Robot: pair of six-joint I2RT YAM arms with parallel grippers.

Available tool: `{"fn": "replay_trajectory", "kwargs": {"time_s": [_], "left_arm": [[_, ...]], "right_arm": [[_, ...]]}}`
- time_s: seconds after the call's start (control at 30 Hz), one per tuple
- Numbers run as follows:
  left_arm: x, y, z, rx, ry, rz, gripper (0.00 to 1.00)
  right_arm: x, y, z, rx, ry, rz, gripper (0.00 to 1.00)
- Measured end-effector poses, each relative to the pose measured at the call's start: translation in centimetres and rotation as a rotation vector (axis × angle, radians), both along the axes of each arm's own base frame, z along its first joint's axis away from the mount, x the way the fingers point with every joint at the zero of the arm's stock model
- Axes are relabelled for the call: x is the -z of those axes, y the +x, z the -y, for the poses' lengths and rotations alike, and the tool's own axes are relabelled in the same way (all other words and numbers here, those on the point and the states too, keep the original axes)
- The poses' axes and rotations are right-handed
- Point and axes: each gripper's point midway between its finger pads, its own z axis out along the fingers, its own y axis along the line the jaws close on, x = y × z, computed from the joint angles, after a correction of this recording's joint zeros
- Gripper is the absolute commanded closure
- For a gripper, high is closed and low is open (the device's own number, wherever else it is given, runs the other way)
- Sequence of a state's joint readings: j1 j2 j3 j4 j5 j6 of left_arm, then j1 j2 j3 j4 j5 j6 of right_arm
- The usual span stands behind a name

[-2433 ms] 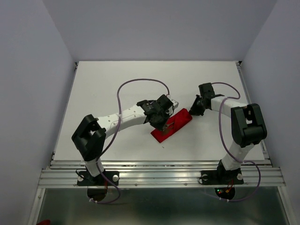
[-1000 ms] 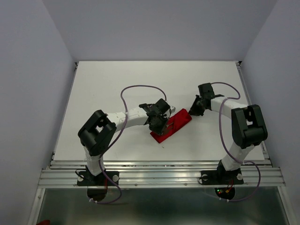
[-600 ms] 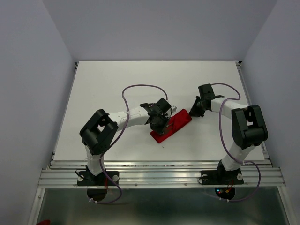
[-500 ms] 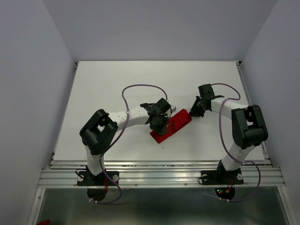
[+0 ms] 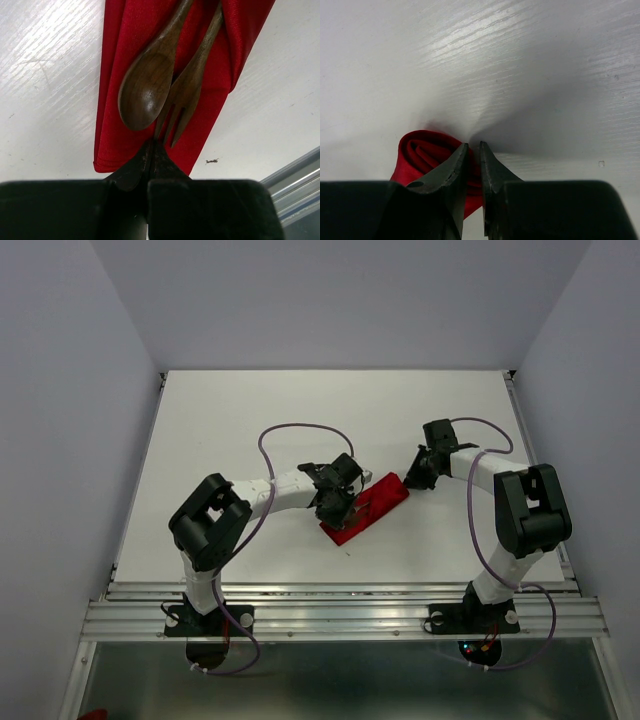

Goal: Fold the napkin into a case and place the utensils inside
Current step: Stuff the fork into the folded napkin.

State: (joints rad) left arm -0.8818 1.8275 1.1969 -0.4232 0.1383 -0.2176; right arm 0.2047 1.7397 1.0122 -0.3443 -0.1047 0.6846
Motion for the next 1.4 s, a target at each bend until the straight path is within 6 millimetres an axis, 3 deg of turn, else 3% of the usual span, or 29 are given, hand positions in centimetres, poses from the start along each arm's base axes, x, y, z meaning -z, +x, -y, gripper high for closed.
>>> {"fn": "replay_trajectory", "kwargs": {"time_s": [0.93,1.4], "left_arm": [[0.1,-0.5,-1.1,0.047,0.043,-0.003,1.00],[-0.1,-0.8,-0.5,0.061,0.009,-0.018,1.00]], "right_arm": [[0.1,-0.2,-0.2,-0.006,-0.002,-0.005,0.80],[0.1,-0.4,-0.6,-0.018,-0.003,-0.006,0.80]]}}
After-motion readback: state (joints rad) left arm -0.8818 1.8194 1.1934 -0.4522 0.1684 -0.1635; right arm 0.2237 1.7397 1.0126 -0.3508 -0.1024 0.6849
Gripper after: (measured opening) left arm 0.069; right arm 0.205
